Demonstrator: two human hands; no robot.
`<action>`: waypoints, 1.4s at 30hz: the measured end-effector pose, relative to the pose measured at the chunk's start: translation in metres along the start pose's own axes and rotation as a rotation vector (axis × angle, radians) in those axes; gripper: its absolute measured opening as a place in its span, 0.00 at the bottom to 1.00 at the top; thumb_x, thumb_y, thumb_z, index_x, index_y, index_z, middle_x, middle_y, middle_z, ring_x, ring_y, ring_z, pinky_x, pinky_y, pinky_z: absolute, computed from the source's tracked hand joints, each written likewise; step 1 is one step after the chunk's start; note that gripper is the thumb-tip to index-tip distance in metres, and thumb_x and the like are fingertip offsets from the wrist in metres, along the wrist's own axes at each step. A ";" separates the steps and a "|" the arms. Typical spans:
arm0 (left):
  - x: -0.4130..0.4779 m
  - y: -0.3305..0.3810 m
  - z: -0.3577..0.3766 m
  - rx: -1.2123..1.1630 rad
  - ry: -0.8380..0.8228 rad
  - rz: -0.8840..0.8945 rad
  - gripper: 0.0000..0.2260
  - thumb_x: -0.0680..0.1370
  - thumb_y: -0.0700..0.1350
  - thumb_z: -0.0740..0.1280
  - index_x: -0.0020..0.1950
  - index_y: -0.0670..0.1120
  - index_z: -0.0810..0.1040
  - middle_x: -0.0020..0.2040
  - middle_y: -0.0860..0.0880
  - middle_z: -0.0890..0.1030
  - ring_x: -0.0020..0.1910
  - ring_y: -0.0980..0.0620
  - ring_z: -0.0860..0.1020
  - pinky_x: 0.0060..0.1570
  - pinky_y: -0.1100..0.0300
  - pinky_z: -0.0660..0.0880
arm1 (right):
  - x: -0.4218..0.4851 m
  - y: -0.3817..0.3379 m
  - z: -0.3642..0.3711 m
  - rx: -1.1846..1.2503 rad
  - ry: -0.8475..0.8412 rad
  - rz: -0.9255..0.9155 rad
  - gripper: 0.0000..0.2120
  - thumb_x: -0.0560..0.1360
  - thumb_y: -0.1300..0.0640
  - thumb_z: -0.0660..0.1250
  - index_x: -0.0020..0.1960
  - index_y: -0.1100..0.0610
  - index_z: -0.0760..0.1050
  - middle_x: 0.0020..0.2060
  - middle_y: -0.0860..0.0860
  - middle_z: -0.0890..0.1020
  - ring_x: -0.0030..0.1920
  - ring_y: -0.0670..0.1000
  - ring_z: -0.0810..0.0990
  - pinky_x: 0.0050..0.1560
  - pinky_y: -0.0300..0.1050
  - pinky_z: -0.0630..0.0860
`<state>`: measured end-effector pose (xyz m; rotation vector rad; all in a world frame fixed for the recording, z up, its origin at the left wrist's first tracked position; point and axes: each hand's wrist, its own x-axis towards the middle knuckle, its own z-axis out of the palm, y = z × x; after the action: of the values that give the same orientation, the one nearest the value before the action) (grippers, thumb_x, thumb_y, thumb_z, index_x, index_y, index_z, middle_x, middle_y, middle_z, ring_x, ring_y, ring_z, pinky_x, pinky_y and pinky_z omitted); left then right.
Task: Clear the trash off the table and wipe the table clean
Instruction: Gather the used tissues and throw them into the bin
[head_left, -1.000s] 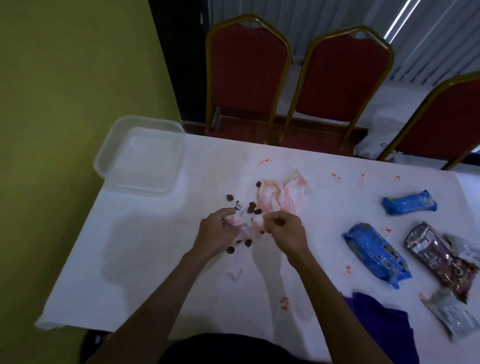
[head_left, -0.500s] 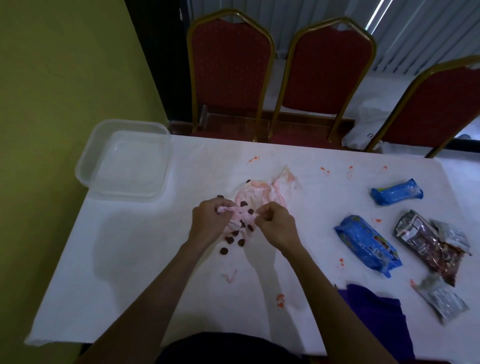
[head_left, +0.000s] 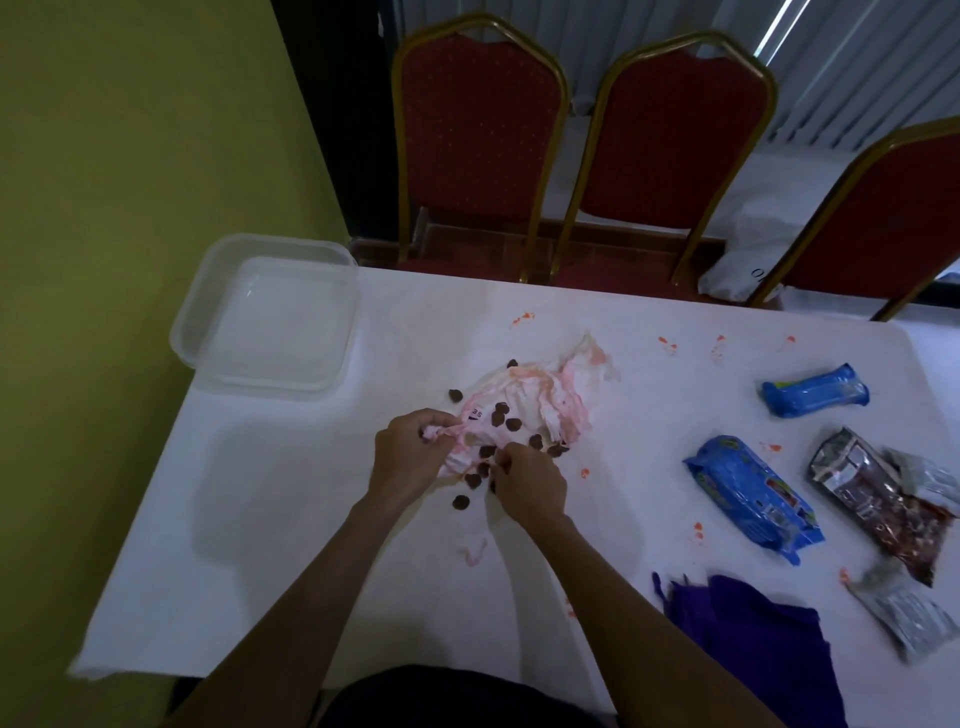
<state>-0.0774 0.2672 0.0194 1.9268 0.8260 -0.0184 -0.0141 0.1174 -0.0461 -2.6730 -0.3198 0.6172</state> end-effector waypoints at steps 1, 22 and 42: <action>0.000 0.000 0.000 0.005 -0.002 -0.004 0.08 0.76 0.41 0.71 0.52 0.50 0.85 0.47 0.53 0.85 0.38 0.58 0.81 0.31 0.72 0.72 | 0.000 0.002 0.000 0.022 0.002 0.007 0.07 0.81 0.53 0.64 0.48 0.53 0.79 0.39 0.48 0.81 0.38 0.46 0.79 0.44 0.42 0.79; 0.003 0.004 0.004 -0.026 0.008 0.009 0.08 0.76 0.40 0.70 0.51 0.49 0.85 0.46 0.52 0.85 0.36 0.60 0.79 0.29 0.76 0.70 | 0.001 0.019 -0.033 0.333 0.064 -0.043 0.06 0.74 0.58 0.74 0.46 0.52 0.77 0.38 0.44 0.80 0.39 0.41 0.79 0.43 0.35 0.77; -0.001 0.010 0.017 0.007 -0.029 0.035 0.08 0.76 0.40 0.69 0.52 0.49 0.85 0.47 0.52 0.85 0.37 0.60 0.79 0.30 0.76 0.69 | -0.006 0.033 -0.037 0.388 0.032 0.060 0.06 0.77 0.51 0.71 0.45 0.53 0.85 0.37 0.45 0.84 0.34 0.43 0.80 0.40 0.35 0.73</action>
<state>-0.0672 0.2506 0.0190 1.9427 0.7737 -0.0285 0.0025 0.0740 -0.0265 -2.3222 -0.0980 0.5861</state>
